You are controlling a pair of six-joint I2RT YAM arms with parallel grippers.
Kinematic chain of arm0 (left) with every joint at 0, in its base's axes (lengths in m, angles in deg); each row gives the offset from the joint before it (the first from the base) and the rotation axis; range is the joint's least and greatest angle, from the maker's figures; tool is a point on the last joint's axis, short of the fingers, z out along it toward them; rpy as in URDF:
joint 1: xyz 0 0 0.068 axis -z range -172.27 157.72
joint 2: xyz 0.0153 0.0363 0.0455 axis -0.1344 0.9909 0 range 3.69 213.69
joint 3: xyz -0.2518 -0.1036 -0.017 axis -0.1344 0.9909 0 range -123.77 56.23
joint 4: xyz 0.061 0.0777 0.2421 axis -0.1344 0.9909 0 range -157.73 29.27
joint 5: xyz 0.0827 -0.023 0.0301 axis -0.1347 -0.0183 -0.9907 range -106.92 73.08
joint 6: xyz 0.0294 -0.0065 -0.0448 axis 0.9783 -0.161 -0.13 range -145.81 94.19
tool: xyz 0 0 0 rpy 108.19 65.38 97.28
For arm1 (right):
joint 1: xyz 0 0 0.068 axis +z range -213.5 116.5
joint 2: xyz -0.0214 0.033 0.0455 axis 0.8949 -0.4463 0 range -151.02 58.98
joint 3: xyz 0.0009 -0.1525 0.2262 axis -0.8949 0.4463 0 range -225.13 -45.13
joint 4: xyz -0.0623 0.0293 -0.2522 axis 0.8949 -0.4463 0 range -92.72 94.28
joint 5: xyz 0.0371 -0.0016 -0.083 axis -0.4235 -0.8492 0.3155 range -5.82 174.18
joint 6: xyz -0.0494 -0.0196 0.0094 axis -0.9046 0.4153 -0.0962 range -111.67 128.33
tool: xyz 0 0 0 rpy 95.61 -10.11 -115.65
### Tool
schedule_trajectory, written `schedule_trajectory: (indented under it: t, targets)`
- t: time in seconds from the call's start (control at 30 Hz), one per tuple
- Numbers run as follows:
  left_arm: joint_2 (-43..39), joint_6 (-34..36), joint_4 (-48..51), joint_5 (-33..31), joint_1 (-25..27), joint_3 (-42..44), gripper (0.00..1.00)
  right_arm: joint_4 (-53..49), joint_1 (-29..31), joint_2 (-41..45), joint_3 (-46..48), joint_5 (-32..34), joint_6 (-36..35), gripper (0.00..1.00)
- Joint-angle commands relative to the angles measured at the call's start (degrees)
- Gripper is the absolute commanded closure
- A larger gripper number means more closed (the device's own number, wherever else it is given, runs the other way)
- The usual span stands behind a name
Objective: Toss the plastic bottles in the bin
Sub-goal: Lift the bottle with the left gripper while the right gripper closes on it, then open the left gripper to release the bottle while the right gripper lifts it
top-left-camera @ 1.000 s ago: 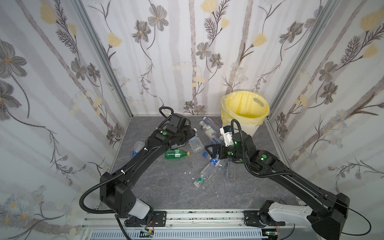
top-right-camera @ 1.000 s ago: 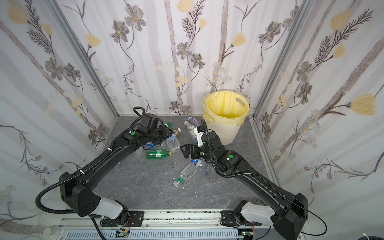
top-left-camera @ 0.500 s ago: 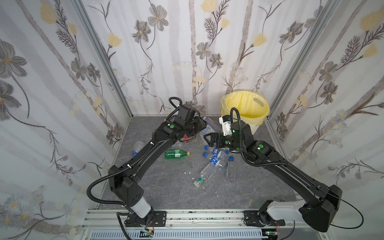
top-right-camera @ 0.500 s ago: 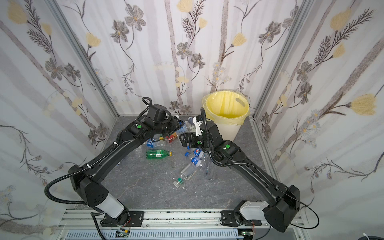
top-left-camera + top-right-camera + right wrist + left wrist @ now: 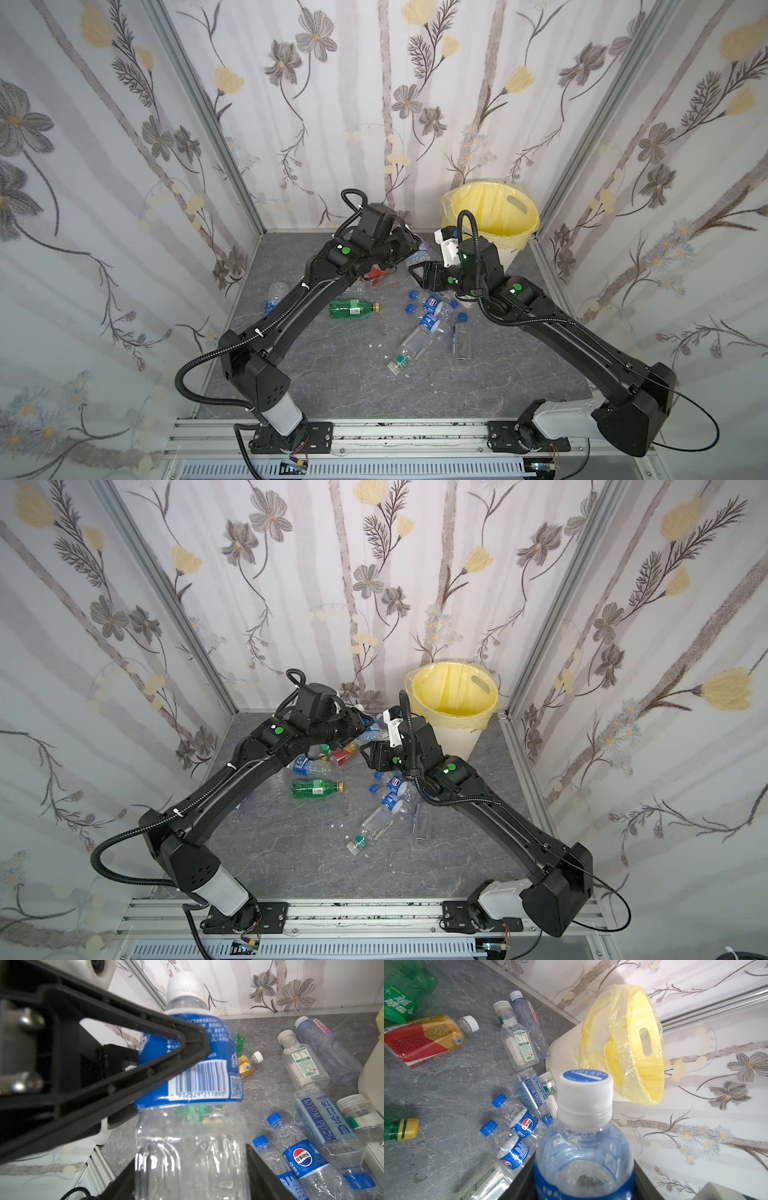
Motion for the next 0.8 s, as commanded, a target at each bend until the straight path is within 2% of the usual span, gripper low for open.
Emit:
schedule_trajectory:
  t: [0.0, 0.13, 0.23, 0.53, 0.77]
  targets:
    - [-0.36, -0.54, -0.59, 0.29, 0.1, -0.56, 0.45, 2.22, -0.04, 0.27, -0.12, -0.37, 0.54, 0.38]
    - [-0.75, -0.61, -0.59, -0.22, 0.15, -0.59, 0.28, 2.19, -0.12, 0.98, 0.17, -0.14, 0.54, 0.44]
    - [-1.26, -0.35, -0.51, -1.07, -0.05, -0.75, 0.01, 1.67, -0.29, 1.29, 0.04, 0.34, 0.53, 0.44]
    - [-2.47, 0.41, -0.43, -2.06, -1.57, -3.27, 0.0, -2.59, -3.47, 3.25, -0.68, 3.98, 0.56, 0.47]
    - [-0.18, 3.68, -0.47, -1.28, -1.27, -9.46, 0.0, -9.34, -8.31, 4.25, -7.02, 9.43, -0.54, 0.47]
